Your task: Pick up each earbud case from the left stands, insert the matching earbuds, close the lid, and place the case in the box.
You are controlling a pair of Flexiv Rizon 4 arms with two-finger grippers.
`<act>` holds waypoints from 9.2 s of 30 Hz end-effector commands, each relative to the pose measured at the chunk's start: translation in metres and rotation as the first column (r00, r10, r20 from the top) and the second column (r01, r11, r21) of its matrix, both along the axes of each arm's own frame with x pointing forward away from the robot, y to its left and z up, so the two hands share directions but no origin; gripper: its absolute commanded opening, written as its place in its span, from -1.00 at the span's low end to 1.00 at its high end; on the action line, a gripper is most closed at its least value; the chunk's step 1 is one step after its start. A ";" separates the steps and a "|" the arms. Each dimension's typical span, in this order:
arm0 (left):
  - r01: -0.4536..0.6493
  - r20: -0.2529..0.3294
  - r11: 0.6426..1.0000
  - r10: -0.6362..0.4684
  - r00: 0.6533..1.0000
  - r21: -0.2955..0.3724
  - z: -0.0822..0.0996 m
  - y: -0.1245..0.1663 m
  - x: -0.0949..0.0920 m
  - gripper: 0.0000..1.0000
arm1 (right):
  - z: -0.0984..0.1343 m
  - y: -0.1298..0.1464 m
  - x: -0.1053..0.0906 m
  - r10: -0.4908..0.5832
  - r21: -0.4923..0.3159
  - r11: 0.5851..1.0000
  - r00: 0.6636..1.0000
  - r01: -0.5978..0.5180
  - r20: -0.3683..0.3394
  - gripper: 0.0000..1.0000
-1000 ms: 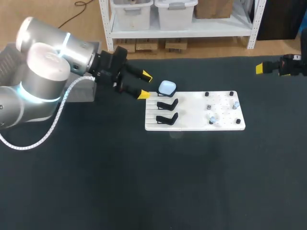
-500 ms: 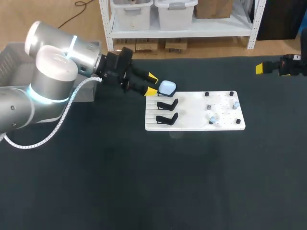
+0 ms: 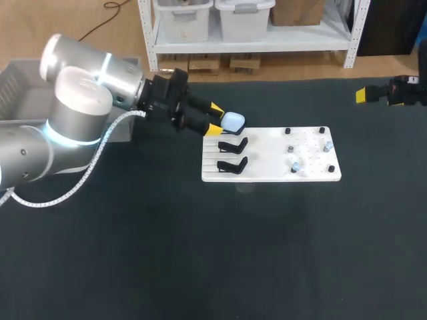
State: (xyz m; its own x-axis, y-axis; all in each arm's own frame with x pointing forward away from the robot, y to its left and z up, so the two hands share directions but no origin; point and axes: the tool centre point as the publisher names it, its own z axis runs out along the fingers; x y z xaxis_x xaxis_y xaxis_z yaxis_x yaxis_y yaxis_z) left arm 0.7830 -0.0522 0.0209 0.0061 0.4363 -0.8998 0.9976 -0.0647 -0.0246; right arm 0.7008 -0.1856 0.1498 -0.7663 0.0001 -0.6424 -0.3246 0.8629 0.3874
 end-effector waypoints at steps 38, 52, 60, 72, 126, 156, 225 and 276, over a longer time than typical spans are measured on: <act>0.014 0.081 0.999 -0.011 0.997 -0.038 -0.010 -0.020 0.006 -0.25 | 0.000 0.000 0.000 0.001 0.000 1.000 1.000 -0.001 0.000 1.00; 0.013 0.082 0.999 -0.010 0.997 -0.041 -0.010 -0.020 0.004 -0.25 | 0.000 0.000 0.000 0.001 0.000 1.000 1.000 -0.001 0.000 1.00; 0.015 0.084 0.999 -0.011 0.996 -0.047 -0.008 -0.021 0.003 -0.29 | 0.000 0.000 0.000 0.001 0.000 1.000 1.000 -0.001 0.000 1.00; 0.021 0.089 0.999 -0.017 0.996 -0.039 -0.011 -0.021 0.000 -0.42 | 0.000 0.000 0.000 0.001 0.000 1.000 1.000 -0.001 0.000 1.00; -0.099 -0.005 0.942 0.102 0.995 -0.322 0.128 0.017 -0.066 -1.00 | 0.000 0.000 0.000 0.001 0.000 1.000 1.000 -0.001 0.000 1.00; -0.051 -0.103 0.898 0.006 0.995 -0.436 0.119 0.006 -0.090 -1.00 | 0.031 0.121 -0.053 0.337 -0.018 0.941 0.941 -0.337 0.028 1.00; 0.009 -0.025 0.888 -0.024 0.999 -0.459 0.107 0.009 -0.081 -1.00 | -0.011 0.265 0.001 0.402 -0.127 0.899 0.904 -0.419 -0.143 1.00; 0.087 0.101 0.853 -0.041 0.994 -0.514 0.124 0.019 -0.084 -1.00 | 0.043 0.184 0.016 0.304 -0.393 0.861 0.946 -0.324 -0.115 1.00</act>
